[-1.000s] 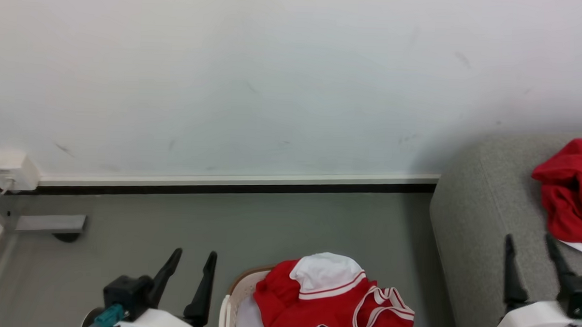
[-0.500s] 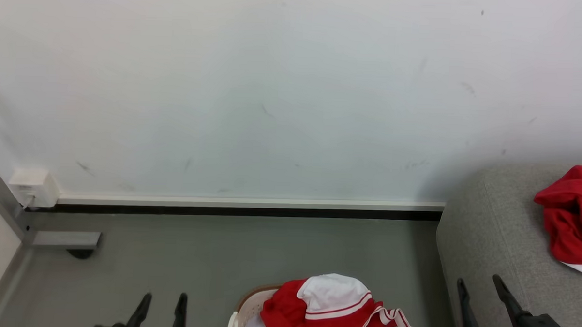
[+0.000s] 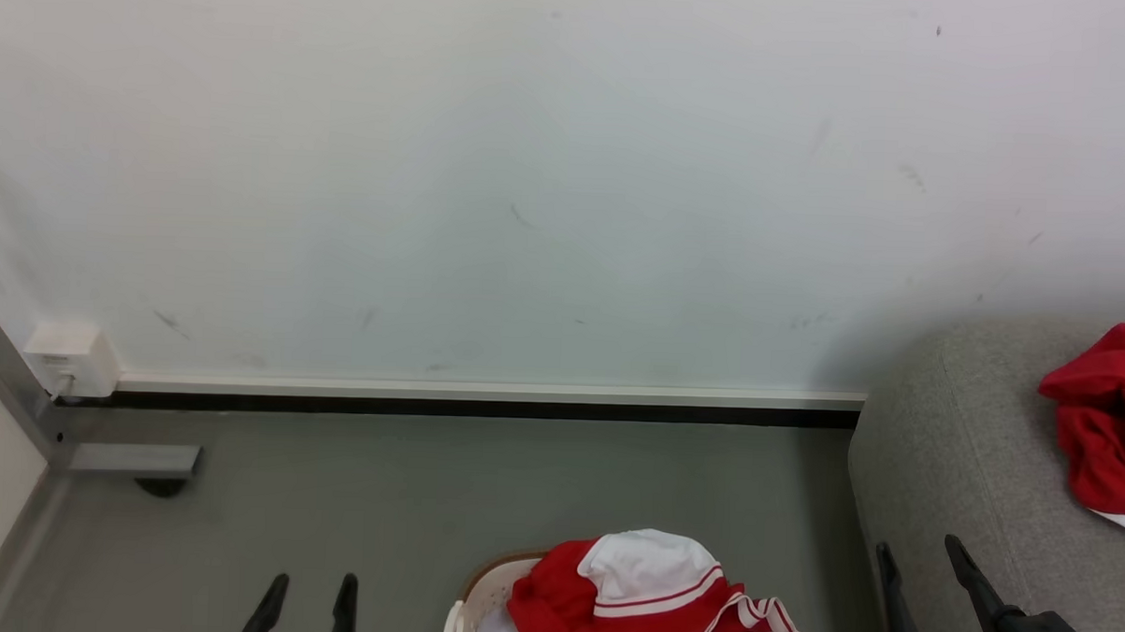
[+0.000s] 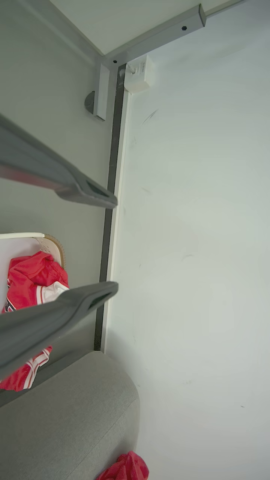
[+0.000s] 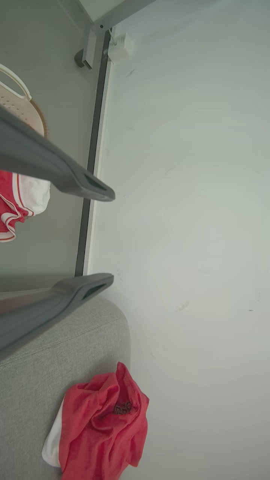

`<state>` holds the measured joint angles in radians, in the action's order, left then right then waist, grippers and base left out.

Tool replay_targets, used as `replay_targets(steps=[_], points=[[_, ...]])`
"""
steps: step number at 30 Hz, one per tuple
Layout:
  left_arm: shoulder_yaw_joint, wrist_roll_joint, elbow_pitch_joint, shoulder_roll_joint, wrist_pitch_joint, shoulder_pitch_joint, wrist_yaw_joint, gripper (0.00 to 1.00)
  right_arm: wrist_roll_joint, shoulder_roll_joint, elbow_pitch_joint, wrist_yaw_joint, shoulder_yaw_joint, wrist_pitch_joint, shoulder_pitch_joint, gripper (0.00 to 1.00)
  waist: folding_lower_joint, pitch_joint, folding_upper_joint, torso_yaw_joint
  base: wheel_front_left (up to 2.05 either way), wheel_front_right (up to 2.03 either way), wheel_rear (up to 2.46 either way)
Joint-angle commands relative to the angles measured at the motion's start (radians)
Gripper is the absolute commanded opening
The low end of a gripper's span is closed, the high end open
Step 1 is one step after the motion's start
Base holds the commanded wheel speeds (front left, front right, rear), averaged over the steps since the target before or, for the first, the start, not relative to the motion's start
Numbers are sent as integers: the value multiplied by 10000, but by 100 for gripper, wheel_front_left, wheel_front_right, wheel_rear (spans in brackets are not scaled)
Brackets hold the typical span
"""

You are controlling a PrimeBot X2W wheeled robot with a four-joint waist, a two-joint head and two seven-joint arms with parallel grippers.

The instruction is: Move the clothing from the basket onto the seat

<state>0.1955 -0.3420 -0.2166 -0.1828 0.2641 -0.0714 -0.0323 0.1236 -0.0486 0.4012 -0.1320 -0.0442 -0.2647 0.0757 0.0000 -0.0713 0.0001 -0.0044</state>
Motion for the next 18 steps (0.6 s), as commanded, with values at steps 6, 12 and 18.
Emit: replay_targets(steps=[6, 12, 18], points=[[-276, 386, -105, 216, 4, 177, 338, 100, 157, -37, 6, 25, -109, 7, -39, 100, 0, 85, -1, -65, 0, 0, 0], [-415, 624, -143, 354, 4, 270, 571, 100, 78, -36, -62, 25, -51, 7, 140, 100, 0, 227, -1, -340, 0, 0, 0], [-381, 698, -352, 427, 4, 605, 838, 100, -63, -35, -190, 25, 68, 7, 345, 100, 0, 507, -1, -794, 0, 0, 0]])
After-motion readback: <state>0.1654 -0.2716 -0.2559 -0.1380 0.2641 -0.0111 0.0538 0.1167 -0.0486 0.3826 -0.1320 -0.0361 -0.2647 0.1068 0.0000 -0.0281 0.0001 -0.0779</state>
